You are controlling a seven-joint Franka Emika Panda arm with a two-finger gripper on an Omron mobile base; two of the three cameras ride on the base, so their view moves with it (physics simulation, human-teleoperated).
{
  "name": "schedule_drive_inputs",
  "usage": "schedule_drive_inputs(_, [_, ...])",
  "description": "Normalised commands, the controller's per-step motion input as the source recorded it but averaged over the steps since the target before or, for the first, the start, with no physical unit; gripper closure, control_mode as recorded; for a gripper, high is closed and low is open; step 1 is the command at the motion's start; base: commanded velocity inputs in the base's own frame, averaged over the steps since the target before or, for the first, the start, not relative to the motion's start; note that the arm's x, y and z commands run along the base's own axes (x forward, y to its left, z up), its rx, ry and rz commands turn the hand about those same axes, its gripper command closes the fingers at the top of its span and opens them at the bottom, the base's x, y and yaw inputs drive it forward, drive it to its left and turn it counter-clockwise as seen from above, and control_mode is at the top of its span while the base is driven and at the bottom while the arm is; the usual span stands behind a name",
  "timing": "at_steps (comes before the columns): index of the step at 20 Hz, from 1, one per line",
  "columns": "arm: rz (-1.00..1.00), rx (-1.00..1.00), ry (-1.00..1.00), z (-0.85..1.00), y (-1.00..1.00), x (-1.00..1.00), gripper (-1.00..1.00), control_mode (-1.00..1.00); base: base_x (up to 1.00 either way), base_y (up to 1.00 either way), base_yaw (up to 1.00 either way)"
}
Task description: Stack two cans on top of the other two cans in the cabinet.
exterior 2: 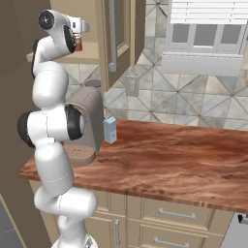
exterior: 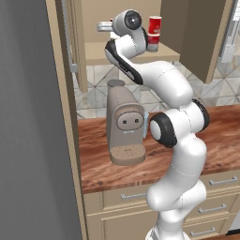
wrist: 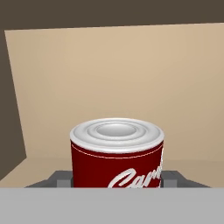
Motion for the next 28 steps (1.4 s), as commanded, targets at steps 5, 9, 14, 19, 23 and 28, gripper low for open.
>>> schedule_drive_inputs(5, [0.0, 0.0, 0.0, 0.0, 0.0, 0.0, 1.0, -1.0, 0.0, 0.0, 0.0])
schedule_drive_inputs(9, [0.0, 0.0, 0.0, 0.0, 0.0, 0.0, 1.0, -1.0, 0.0, 0.0, 0.0])
schedule_drive_inputs(14, [0.0, 0.0, 0.0, 0.0, 0.0, 0.0, 1.0, -1.0, 0.0, 0.0, 0.0])
schedule_drive_inputs(19, [0.0, 0.0, 0.0, 0.0, 0.0, 0.0, -1.0, -1.0, 0.0, 0.0, 0.0])
schedule_drive_inputs(23, [0.0, 0.0, 0.0, 0.0, 0.0, 0.0, -1.0, -1.0, 0.0, 0.0, 0.0])
schedule_drive_inputs(28, [0.0, 0.0, 0.0, 0.0, 0.0, 0.0, -1.0, -1.0, 0.0, 0.0, 0.0])
